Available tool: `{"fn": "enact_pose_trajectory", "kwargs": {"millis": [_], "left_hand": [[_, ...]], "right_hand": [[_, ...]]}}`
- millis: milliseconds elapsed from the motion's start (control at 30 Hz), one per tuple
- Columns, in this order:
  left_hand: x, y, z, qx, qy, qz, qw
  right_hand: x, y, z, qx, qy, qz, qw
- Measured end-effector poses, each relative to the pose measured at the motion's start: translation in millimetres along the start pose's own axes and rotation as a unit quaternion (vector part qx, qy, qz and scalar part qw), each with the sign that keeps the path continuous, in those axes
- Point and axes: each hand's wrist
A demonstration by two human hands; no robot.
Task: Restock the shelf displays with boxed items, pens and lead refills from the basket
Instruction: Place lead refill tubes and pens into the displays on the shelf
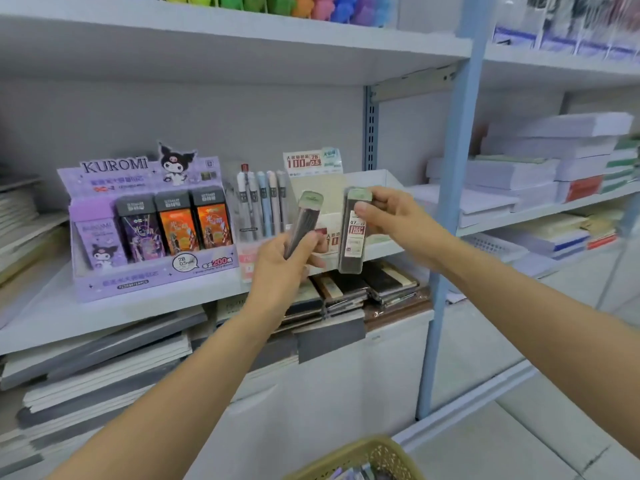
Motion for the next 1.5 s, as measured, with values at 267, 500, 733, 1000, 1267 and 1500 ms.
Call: {"fn": "enact_pose_trajectory", "kwargs": {"millis": [267,500,733,1000,1267,1500], "left_hand": [[-47.8,-1.7,7.0,-0.029,0.033,-0.017,0.999],[-70.2,0.5,2.9,-0.009,0.014,-0.053,0.998],[-88.6,12.9,-9.1,-0.021,-0.011,-0.034,0.999],[-100.3,10.6,-10.8,-0.076,0.024,-0.026,0.996],[-100.5,11.7,-10.1,-0.093,0.02,-0.024,0.995],[-98.7,16.1,-10.6,-0.093,0.018,-0.014,0.995]], "right_hand": [[-54.9,13.1,61.7,0.178,-0.047,-0.148,0.972],[-50.0,29.5,66.3,0.115,-0.069,-0.142,0.981],[-81.4,2.9,110.2,0.004,0.137,0.02,0.99],[-111.8,40.5,94.7,0.028,0.16,0.018,0.987],[-124.1,61.5,83.4,0.17,0.048,0.015,0.984],[-139.9,51.2,93.9,0.119,0.111,0.06,0.985]]}}
Point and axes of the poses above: each hand's wrist, its own x-axis away from the middle knuckle, its own z-axis out of the back of the hand, y = z × x, and after that the axes turned 6 degrees about z, right-handed
